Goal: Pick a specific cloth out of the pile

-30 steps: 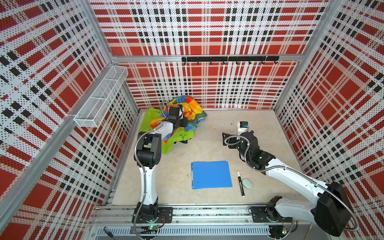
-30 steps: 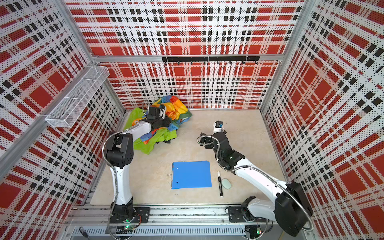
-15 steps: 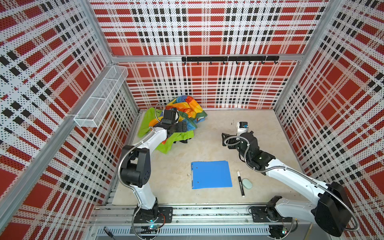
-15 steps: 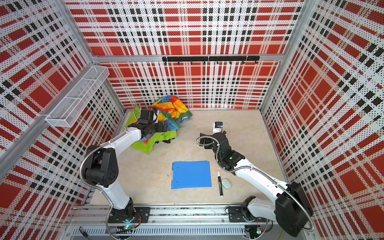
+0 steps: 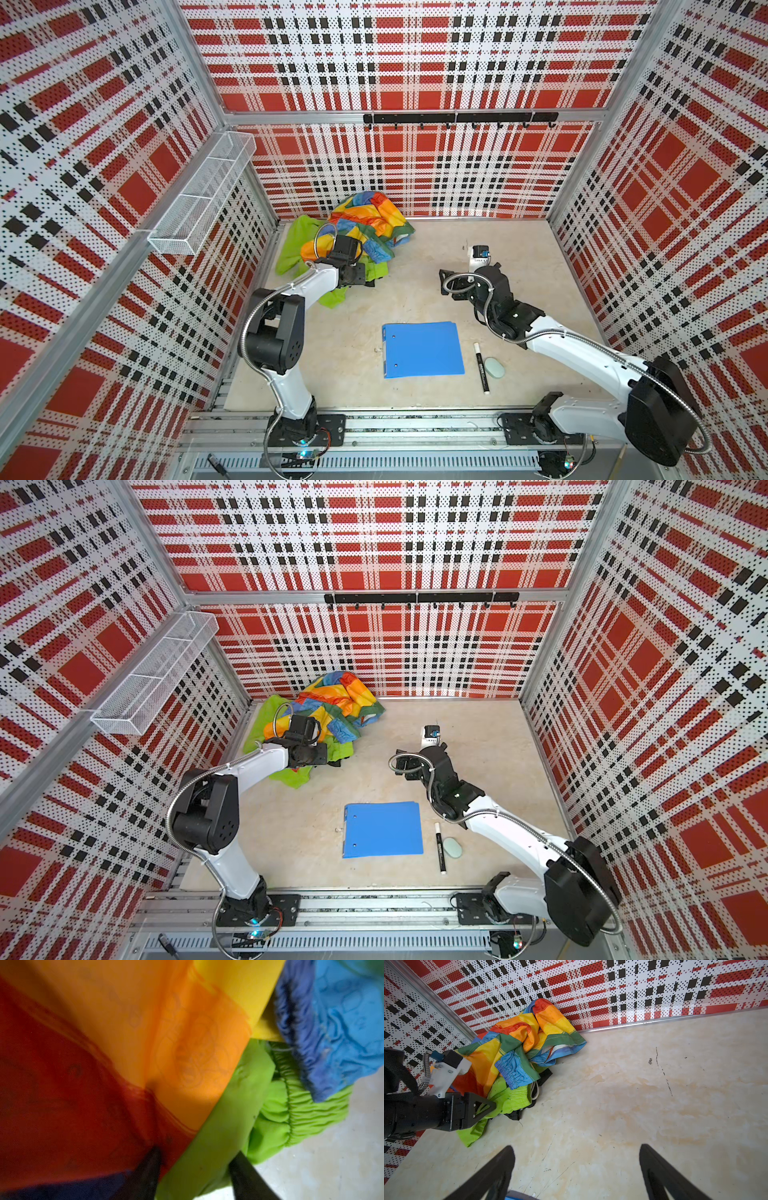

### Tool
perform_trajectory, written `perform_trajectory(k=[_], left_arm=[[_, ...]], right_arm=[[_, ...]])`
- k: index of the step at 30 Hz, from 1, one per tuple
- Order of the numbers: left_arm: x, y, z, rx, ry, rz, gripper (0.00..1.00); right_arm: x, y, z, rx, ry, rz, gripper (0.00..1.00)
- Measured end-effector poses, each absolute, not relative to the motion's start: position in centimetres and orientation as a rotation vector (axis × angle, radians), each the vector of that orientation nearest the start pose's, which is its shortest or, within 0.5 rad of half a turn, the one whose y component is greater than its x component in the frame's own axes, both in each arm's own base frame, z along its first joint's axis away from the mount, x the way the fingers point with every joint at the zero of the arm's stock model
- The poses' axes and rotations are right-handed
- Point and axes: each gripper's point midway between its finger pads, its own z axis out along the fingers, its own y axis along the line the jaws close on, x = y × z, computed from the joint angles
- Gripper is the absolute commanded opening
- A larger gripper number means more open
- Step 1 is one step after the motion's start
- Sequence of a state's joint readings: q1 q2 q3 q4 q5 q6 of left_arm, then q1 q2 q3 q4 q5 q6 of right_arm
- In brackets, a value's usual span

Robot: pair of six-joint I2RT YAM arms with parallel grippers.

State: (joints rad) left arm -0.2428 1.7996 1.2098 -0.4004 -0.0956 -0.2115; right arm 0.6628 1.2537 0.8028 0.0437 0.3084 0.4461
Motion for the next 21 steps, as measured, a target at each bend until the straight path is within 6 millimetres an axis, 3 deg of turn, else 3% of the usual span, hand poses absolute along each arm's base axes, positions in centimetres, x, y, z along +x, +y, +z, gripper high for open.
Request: perform_trajectory(k=[2,5,10,17,19,21], left_arm=[[44.7,-9.2,8.2,0.005,2.549,-0.043,0.12],[45.7,-9.1,9.6,0.012,2.521,-0.018,0.07],[48.5,-8.5,14.7,0.014,2.417,0.03,0.05],[54.4,-4.4,26.1,-0.053,2.167,0.077,0.06],[55.9,-3.4,27.3,-0.058,2.129,0.1,0.09],[57.3,-2.9,26.8,-0.053,2.124,0.12,0.11]], right_arm=[[34.9,20.6,21.9,-0.009,1.977,0.421,1.0],[34.9,20.4,22.2,-0.004,1.97,0.419,1.0],[34.9,20.4,22.2,-0.001,1.97,0.414,1.0],[34.9,20.4,22.2,0.003,1.97,0.417,1.0],[34.9,20.4,22.2,0.008,1.97,0.42,1.0],[34.9,20.4,22.2,0.01,1.97,0.422,1.0]])
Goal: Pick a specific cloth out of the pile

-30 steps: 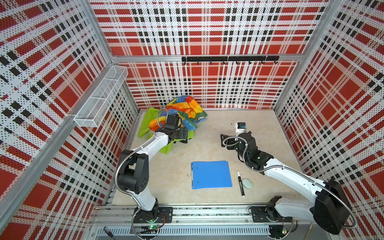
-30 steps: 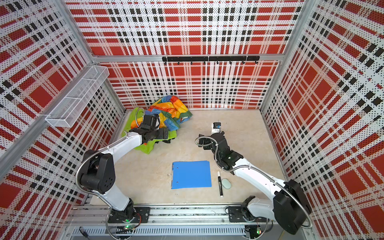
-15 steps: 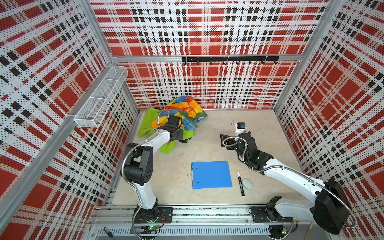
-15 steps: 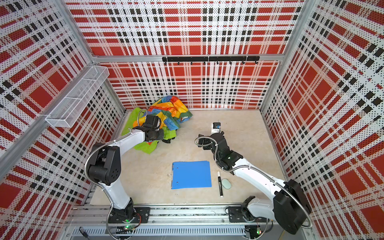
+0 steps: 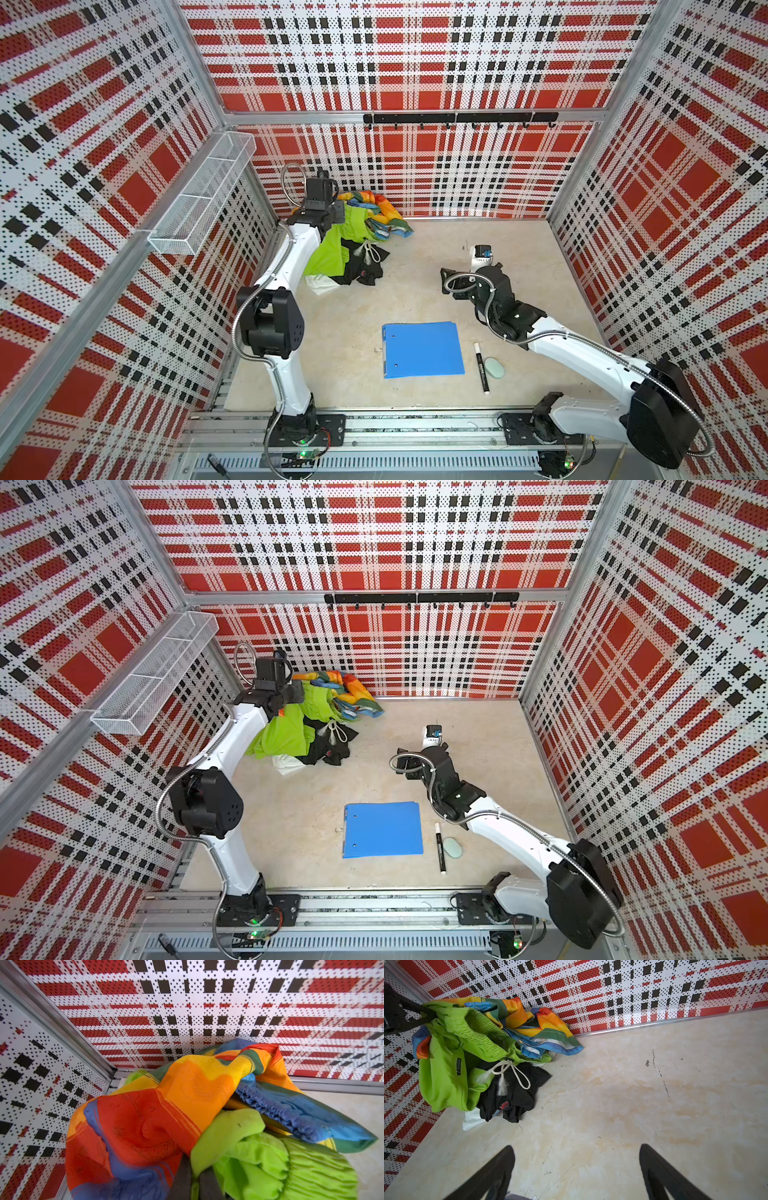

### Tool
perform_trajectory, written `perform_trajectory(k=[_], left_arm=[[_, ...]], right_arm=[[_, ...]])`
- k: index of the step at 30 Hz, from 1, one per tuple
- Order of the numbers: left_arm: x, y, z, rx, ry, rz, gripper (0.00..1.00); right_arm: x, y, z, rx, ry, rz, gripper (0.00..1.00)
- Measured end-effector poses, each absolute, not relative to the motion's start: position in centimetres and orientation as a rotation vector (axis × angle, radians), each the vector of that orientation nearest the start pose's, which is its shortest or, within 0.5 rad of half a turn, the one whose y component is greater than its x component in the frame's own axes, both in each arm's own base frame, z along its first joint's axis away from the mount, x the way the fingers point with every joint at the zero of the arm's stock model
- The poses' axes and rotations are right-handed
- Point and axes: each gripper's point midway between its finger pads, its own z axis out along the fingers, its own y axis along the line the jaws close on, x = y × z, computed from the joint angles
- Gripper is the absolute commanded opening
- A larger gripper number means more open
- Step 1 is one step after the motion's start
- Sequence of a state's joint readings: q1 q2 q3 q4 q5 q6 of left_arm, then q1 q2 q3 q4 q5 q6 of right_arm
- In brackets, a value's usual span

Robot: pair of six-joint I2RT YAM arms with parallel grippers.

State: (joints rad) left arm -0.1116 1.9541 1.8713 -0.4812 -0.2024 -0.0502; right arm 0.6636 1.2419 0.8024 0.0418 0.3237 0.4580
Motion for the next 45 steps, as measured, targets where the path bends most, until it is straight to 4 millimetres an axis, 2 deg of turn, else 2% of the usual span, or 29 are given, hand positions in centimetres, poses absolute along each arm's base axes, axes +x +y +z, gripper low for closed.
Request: perform_trajectory(k=[2,5,7,9,12,17,22,26,28,30,36,40,45], left_arm=[[58.6,-3.0,25.1,-0.043,2.144,0.135,0.12],[60.1,-3.1,20.2,-0.023,2.221,0.153,0.14],[60.6,-3.2,16.3,-0.01,2.286,0.163,0.19],[60.8,-3.4,13.3,-0.001,2.337,0.16,0.23],[60.7,-3.8,11.4,0.001,2.362,0.13,0.27],[60.4,-4.4,10.7,0.001,2.346,0.079,0.33],[58.8,-4.7,9.9,-0.004,2.336,0.06,0.37],[58.4,-4.1,10.3,-0.043,2.325,0.039,0.48],[58.2,-3.8,10.6,-0.057,2.323,0.023,0.59],[57.9,-3.5,10.9,-0.068,2.324,0.008,0.65],[56.8,-3.5,12.7,-0.071,2.329,-0.027,0.88],[54.9,-3.7,14.5,-0.08,2.326,-0.059,1.0],[51.5,-4.5,17.7,-0.083,2.301,-0.109,0.99]], right_arm=[[34.9,20.4,22.1,0.012,1.971,0.423,1.0],[34.9,20.3,22.1,0.014,1.971,0.421,1.0],[34.8,20.2,22.2,0.015,1.968,0.421,1.0],[34.7,20.1,22.4,0.017,1.964,0.422,1.0],[34.7,20.1,22.5,0.018,1.962,0.422,1.0],[34.7,20.2,22.5,0.016,1.963,0.423,1.0],[34.6,20.2,22.4,0.013,1.965,0.426,1.0],[34.6,20.3,22.4,0.012,1.965,0.428,1.0],[34.6,20.3,22.4,0.01,1.965,0.429,1.0],[34.6,20.3,22.4,0.01,1.966,0.429,1.0],[34.6,20.3,22.4,0.01,1.966,0.429,1.0],[34.4,20.4,22.3,0.007,1.968,0.429,1.0],[34.3,20.3,22.7,0.009,1.958,0.433,1.0]])
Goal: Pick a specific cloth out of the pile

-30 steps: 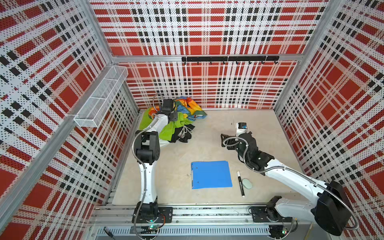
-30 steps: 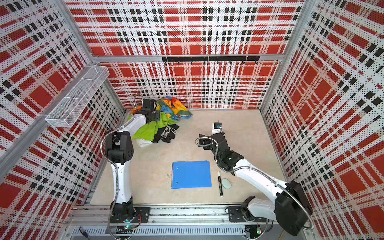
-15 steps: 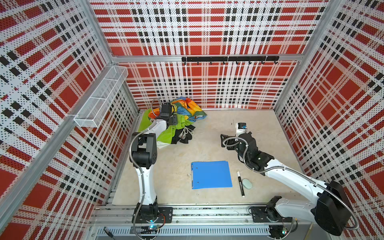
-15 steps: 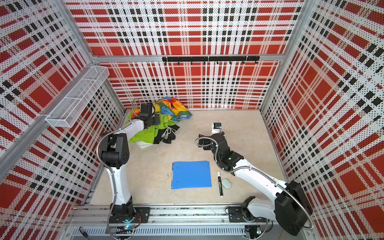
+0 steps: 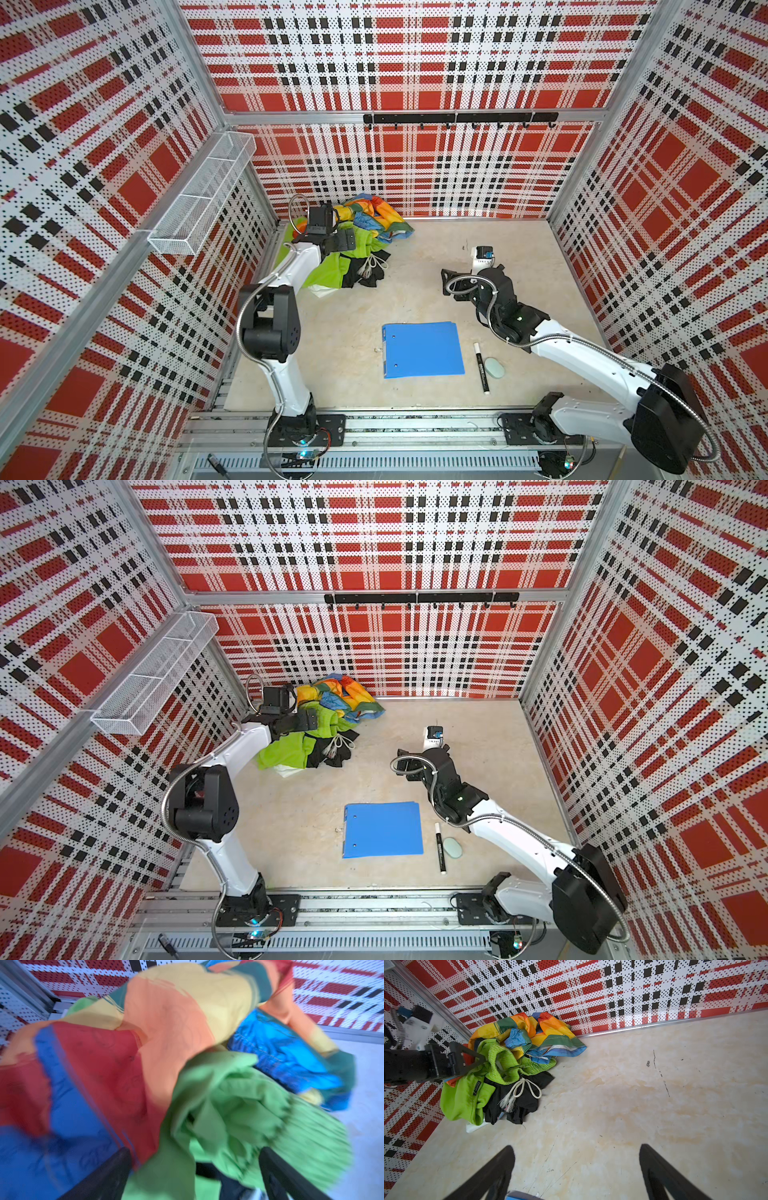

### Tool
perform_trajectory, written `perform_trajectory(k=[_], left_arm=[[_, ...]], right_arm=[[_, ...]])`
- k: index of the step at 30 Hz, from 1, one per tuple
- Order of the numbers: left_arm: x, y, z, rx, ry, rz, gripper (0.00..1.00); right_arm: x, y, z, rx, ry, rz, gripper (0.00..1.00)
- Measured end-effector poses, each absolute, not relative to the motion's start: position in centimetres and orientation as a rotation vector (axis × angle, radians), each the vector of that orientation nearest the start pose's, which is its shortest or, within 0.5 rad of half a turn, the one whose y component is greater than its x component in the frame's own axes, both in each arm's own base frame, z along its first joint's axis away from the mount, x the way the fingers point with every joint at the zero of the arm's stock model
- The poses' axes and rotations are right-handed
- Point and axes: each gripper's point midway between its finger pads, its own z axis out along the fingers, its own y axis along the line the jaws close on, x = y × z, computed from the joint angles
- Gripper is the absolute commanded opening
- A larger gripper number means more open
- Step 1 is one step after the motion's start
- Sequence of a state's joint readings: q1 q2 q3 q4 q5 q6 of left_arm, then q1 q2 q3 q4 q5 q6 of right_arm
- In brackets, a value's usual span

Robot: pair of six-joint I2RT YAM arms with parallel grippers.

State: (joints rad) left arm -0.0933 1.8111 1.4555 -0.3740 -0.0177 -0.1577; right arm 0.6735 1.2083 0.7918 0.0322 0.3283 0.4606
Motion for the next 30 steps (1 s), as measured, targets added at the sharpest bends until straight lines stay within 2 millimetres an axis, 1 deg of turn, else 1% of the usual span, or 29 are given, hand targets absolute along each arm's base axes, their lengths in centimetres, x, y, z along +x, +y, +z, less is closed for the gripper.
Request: perform_trajectory(k=[3,6,9,11,13,15,17,20,23,26,30], left_arm=[[49.2,-6.1,19.1,-0.06,2.291,-0.141,0.99],[46.6,-8.7,19.1,-0.002,2.303,-0.179,0.99],[44.1,-12.0,17.8,0.091,2.339,-0.216,1.0],[42.8,-14.1,16.6,0.155,2.365,-0.225,0.96],[41.8,-15.8,15.1,0.215,2.396,-0.218,0.94],[41.4,-17.2,13.8,0.257,2.417,-0.209,0.95],[41.7,-17.6,12.0,0.274,2.442,-0.165,0.95],[42.3,-17.4,8.9,0.274,2.493,-0.065,0.95],[43.3,-16.9,6.3,0.268,2.536,0.037,0.85],[44.1,-16.3,5.1,0.249,2.546,0.115,0.82],[44.5,-15.6,4.8,0.224,2.547,0.153,0.76]], right_arm=[[34.2,20.2,22.9,0.01,1.954,0.436,1.0],[34.2,20.2,22.9,0.009,1.956,0.436,1.0],[34.2,20.2,22.8,0.008,1.957,0.435,1.0],[34.2,20.2,22.8,0.008,1.959,0.434,1.0],[34.1,20.2,22.8,0.007,1.96,0.434,1.0],[34.1,20.3,22.8,0.005,1.961,0.436,1.0],[34.1,20.3,22.7,0.005,1.962,0.437,1.0],[34.1,20.3,22.7,0.005,1.963,0.435,1.0],[34.1,20.2,22.6,0.006,1.968,0.429,1.0],[34.0,20.0,22.6,0.007,1.971,0.422,1.0],[33.9,19.8,22.8,0.013,1.965,0.418,1.0]])
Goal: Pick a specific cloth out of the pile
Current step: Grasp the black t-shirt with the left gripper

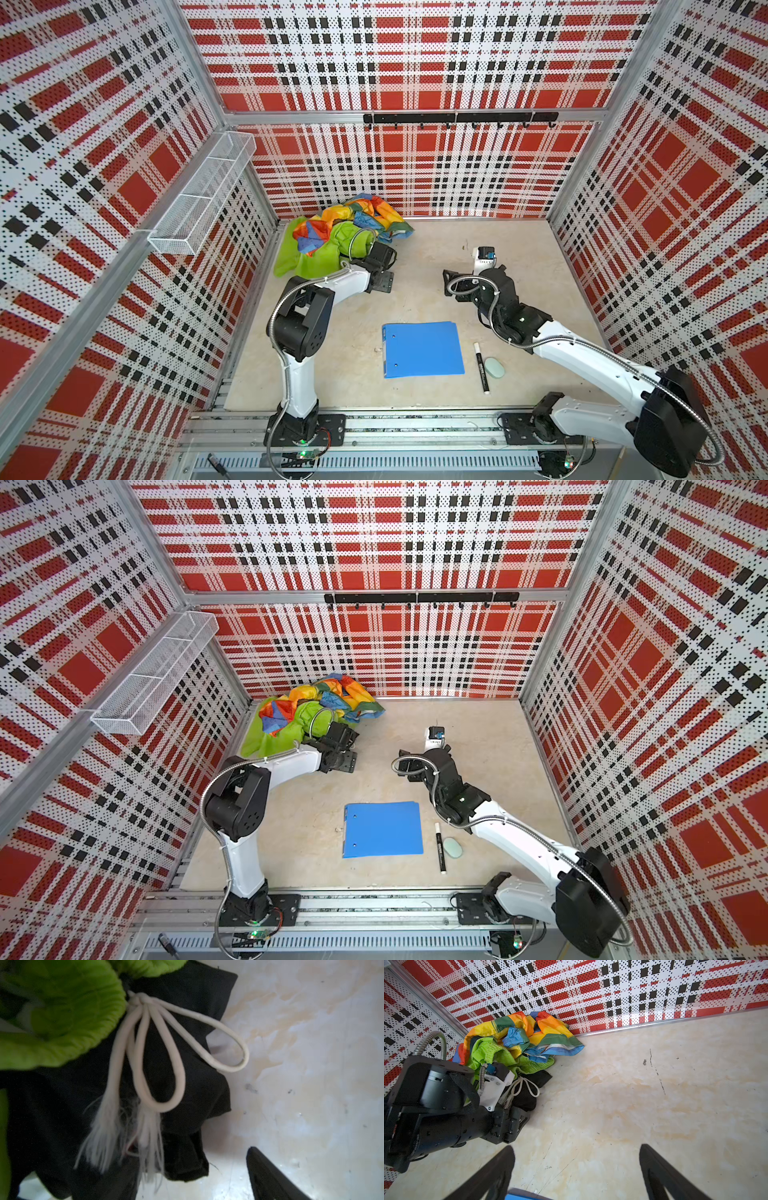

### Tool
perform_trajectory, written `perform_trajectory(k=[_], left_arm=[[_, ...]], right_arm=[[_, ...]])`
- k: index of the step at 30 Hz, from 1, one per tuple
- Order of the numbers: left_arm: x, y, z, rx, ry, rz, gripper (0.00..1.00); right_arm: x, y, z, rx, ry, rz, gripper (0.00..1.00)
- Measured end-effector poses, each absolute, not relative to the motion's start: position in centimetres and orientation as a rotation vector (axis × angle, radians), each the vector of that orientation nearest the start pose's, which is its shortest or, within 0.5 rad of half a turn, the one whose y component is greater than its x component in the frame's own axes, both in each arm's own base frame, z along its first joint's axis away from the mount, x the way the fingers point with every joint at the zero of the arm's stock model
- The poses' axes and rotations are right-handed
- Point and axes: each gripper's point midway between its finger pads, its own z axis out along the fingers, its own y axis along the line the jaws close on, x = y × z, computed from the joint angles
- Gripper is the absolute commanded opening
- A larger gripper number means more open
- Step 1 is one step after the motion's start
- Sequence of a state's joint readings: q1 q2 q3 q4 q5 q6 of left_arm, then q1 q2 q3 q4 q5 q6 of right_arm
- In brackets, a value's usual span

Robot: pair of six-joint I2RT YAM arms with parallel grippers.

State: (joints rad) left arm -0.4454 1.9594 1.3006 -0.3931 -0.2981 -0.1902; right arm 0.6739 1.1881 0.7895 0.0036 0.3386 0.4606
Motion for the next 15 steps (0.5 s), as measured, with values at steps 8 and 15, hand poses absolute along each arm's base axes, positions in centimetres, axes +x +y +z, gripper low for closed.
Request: perform_trajectory(k=[8,15], left_arm=[[45.0,-15.0,4.0,0.196,2.564,0.155,0.28],[45.6,-15.0,6.3,0.185,2.535,0.142,0.1]], right_arm=[[33.9,19.7,22.7,0.015,1.966,0.415,1.0],[33.9,19.6,22.6,0.015,1.969,0.411,1.0]])
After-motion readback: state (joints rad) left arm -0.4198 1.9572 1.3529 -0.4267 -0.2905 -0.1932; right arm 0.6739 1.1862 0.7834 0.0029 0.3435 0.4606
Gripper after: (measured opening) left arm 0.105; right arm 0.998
